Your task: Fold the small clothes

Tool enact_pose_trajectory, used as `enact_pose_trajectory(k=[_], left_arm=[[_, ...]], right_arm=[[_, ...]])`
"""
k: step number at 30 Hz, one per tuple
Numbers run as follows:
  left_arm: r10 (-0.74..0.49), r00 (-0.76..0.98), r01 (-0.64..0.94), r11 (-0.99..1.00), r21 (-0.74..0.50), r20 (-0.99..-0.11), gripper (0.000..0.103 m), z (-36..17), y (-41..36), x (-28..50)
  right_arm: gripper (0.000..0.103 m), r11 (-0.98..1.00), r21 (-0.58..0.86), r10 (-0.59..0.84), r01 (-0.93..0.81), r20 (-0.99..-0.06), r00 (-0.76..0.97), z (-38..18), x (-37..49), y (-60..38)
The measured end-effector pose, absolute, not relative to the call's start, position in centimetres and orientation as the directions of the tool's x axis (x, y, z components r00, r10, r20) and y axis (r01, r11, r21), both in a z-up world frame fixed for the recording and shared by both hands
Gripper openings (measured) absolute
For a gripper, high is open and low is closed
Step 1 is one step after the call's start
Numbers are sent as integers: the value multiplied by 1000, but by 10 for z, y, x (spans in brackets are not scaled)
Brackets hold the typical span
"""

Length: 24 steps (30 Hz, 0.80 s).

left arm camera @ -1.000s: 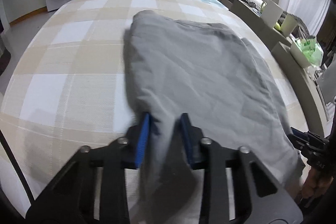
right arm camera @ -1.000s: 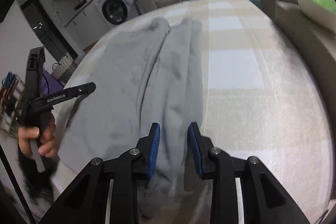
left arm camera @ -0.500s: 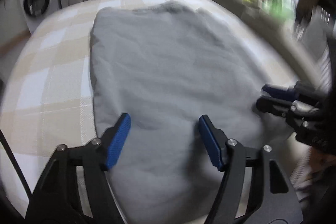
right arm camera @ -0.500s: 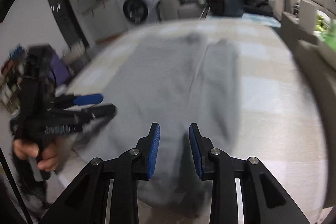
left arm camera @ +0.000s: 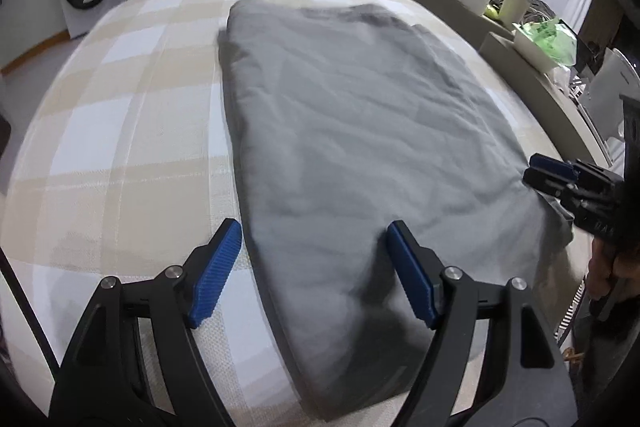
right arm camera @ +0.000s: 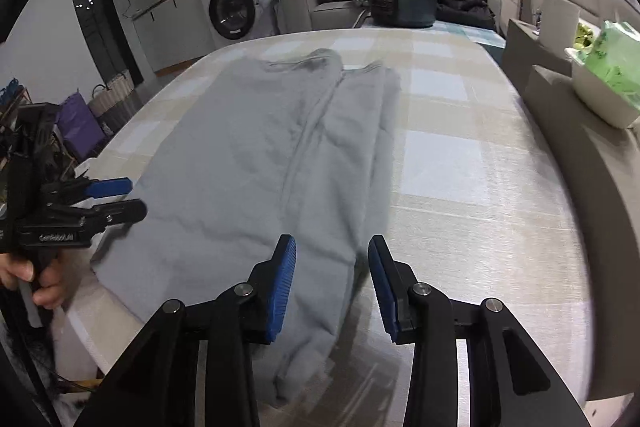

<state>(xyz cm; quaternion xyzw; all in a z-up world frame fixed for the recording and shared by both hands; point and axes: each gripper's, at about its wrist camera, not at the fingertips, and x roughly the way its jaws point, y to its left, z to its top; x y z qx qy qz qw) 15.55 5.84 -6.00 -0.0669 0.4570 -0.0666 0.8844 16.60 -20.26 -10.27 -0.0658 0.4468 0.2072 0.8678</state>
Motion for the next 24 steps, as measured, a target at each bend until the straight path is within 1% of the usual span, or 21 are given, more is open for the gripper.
enact_pose_trajectory(k=[2, 4, 7, 9, 12, 14, 17, 19, 23, 24], left_arm=[[-160, 579, 70, 987, -147, -799, 75, -61, 56, 150], [-164, 578, 75, 986, -147, -800, 76, -61, 59, 147], [-164, 571, 47, 985, -167, -805, 76, -59, 65, 146], [-158, 576, 32, 985, -171, -802, 76, -54, 64, 153], [-136, 597, 61, 990, -125, -791, 76, -45, 50, 166], [-170, 600, 126, 985, -117, -782, 76, -44, 34, 185], [-93, 560, 107, 993, -39, -823, 76, -55, 21, 217], [-95, 572, 97, 994, -48, -815, 77, -57, 23, 222], [-109, 579, 104, 993, -59, -808, 78, -59, 35, 211], [-96, 580, 97, 994, -49, -809, 78, -59, 40, 206]], right_arm=[[39, 909, 38, 269, -415, -814, 515, -109, 165, -202], [39, 909, 114, 320, -402, -809, 494, -107, 167, -214], [39, 929, 118, 295, -351, -808, 510, -100, 166, -231], [39, 930, 146, 316, -339, -788, 529, -93, 169, -233], [39, 912, 136, 340, -387, -777, 530, -85, 172, -209], [39, 897, 123, 355, -425, -773, 526, -84, 178, -187], [39, 875, 120, 370, -468, -791, 488, -90, 193, -158], [39, 873, 103, 348, -477, -817, 461, -101, 204, -148], [40, 876, 132, 363, -464, -813, 455, -107, 206, -164], [41, 883, 138, 360, -449, -812, 460, -108, 205, -174]])
